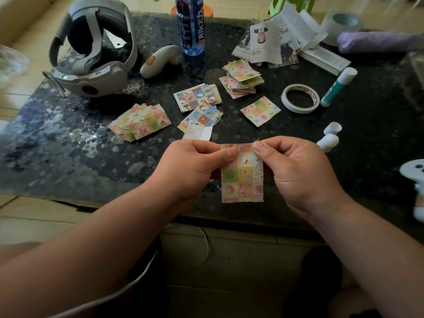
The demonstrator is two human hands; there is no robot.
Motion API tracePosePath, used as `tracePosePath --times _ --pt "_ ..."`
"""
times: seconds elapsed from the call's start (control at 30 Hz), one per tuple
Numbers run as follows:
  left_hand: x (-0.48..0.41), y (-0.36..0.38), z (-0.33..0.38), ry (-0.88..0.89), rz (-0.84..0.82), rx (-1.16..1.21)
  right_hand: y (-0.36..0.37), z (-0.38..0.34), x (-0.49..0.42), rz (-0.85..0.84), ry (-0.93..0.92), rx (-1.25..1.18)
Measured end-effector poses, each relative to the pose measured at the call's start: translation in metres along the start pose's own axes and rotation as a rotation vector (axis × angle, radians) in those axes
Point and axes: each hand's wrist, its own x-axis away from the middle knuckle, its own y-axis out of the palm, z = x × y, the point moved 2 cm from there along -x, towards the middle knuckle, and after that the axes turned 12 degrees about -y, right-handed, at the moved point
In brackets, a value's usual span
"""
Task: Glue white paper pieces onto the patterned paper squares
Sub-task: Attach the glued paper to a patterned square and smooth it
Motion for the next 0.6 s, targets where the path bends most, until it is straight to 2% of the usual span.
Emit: tracePosePath --times 0.23,0.33,0.43,0.6 --pt "-0.0001 0.003 0.0002 -0.013 -0.064 0.072 0.0002 -0.0022 0.0013 -0.002 0.069 -0.156" --pt "0.0004 0.0043 0.0006 -0.026 -0.103 0.119 0.0011 0.0005 0.0013 -0.035 0.042 -0.082" --pt "-0.0008 0.0029 -0.0006 -0.07 -0.136 0.065 0.0012 0.0018 0.0012 -0.078 0.026 -0.029" --pt "-0.0021 0.0003 -0.0004 -0.023 -0.073 0.003 0.0019 0.0009 0.0023 -0.13 0.03 -0.025"
